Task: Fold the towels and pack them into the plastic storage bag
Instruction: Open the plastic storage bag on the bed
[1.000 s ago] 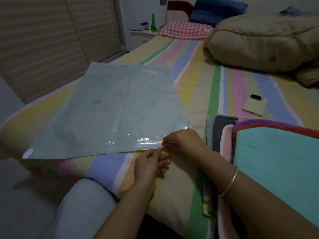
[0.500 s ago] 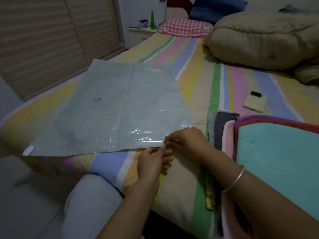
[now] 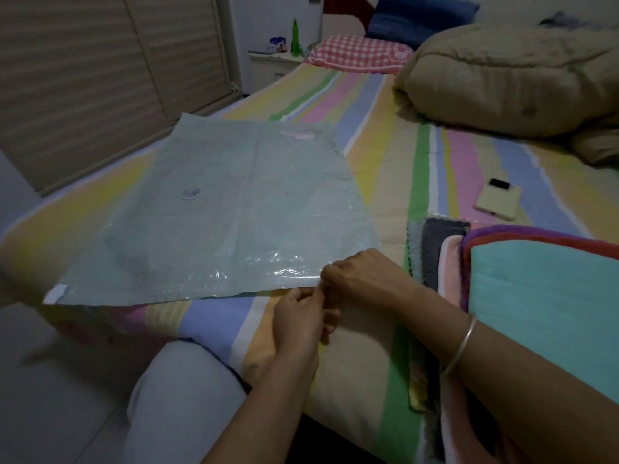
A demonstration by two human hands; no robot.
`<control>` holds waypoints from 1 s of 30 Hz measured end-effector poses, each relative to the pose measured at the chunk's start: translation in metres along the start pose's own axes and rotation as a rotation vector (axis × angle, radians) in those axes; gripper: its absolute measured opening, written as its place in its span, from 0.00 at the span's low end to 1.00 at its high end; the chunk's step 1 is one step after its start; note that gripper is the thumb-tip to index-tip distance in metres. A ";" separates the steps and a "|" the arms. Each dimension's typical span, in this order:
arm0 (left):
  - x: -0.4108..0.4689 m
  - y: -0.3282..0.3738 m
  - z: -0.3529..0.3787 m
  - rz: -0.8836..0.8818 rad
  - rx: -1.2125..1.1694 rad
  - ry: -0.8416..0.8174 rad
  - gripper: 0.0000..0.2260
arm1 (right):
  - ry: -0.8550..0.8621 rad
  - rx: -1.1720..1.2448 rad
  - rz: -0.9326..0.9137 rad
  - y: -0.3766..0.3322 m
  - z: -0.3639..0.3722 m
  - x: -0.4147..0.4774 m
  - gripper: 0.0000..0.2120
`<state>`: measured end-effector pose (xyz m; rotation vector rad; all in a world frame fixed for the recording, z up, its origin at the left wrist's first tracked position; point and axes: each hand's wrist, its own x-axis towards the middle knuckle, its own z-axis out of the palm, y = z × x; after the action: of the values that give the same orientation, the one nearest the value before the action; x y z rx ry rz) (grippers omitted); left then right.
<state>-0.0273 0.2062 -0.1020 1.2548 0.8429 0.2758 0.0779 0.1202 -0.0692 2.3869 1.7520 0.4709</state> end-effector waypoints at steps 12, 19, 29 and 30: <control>-0.005 0.005 0.009 0.038 0.127 0.125 0.12 | 0.193 0.030 0.240 -0.007 -0.001 0.009 0.08; -0.008 0.005 0.011 0.025 0.139 0.119 0.10 | 0.512 0.158 0.564 0.041 -0.046 0.025 0.04; -0.010 0.029 0.006 0.006 0.032 0.141 0.21 | 0.223 0.269 0.390 0.035 -0.053 0.001 0.04; -0.009 0.034 0.001 0.012 -0.009 0.201 0.18 | 0.200 0.267 0.372 0.034 -0.053 -0.001 0.04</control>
<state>-0.0241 0.2105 -0.0676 1.2381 1.0048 0.4196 0.0907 0.1054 -0.0097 2.9699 1.5231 0.5685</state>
